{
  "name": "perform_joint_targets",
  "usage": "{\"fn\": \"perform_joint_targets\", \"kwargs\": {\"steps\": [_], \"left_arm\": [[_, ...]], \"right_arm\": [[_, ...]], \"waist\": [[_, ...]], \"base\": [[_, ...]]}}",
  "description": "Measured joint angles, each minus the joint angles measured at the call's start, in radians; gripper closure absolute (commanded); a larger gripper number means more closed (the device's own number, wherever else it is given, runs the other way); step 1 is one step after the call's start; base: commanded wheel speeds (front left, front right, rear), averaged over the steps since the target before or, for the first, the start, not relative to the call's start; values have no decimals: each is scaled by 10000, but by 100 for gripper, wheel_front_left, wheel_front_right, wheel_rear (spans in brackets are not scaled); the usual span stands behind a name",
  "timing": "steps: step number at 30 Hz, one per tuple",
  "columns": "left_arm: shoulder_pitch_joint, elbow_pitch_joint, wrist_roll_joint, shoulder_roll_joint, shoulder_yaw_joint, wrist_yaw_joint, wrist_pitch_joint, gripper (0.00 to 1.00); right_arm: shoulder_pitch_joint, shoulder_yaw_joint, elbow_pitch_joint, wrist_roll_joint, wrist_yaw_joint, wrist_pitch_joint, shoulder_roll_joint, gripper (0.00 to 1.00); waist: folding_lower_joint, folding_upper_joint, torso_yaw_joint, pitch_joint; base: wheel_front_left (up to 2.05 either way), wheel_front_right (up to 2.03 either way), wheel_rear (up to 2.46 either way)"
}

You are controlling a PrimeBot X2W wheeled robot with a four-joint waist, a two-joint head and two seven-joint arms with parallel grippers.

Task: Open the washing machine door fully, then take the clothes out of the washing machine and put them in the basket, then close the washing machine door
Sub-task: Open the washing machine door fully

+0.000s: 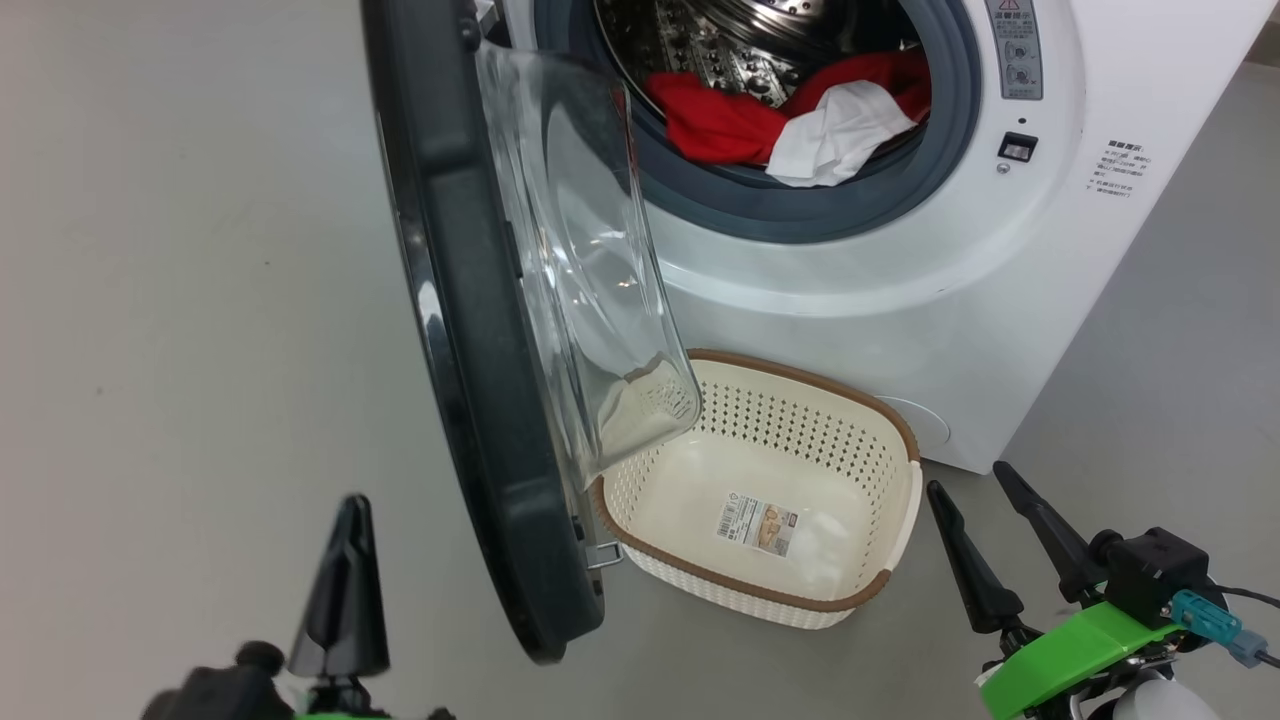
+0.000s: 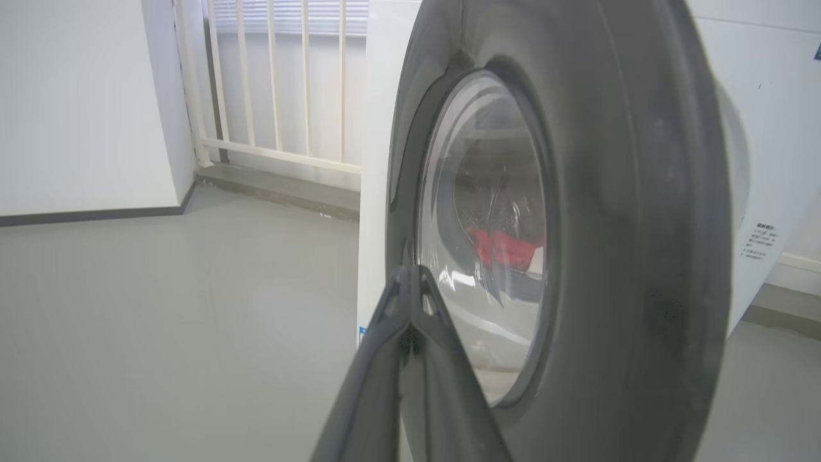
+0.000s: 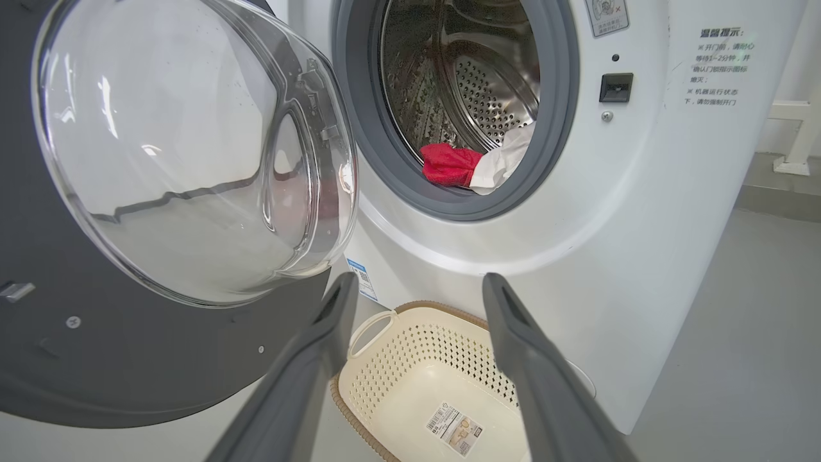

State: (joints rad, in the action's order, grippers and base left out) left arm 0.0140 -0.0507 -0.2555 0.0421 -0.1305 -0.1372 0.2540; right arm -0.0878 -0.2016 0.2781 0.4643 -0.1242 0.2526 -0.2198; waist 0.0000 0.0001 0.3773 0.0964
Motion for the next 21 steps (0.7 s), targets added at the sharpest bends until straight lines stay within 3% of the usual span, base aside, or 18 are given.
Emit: {"fn": "perform_joint_targets", "kwargs": {"steps": [5,9,15,21], "left_arm": [[-399,-1820,-67,4,4,-173,2,100],[-615,-2731,276,8,-892,-201,31,100],[-625,-2621,564,13,-2552,-19,31,100],[-624,-1220,123,50,-3473,58,29,100]], "right_arm": [[0,-29,-17,-12,0,0,21,0],[-2,-35,-44,-12,0,0,21,0],[-11,-81,-46,-10,0,0,21,0],[-18,-121,-92,-10,0,0,40,0]], "waist": [[0,0,-32,15],[-1,0,-62,54],[0,0,-162,105],[0,0,-297,175]], "base": [[0,0,0],[0,0,0],[0,0,0],[0,0,0]]}}
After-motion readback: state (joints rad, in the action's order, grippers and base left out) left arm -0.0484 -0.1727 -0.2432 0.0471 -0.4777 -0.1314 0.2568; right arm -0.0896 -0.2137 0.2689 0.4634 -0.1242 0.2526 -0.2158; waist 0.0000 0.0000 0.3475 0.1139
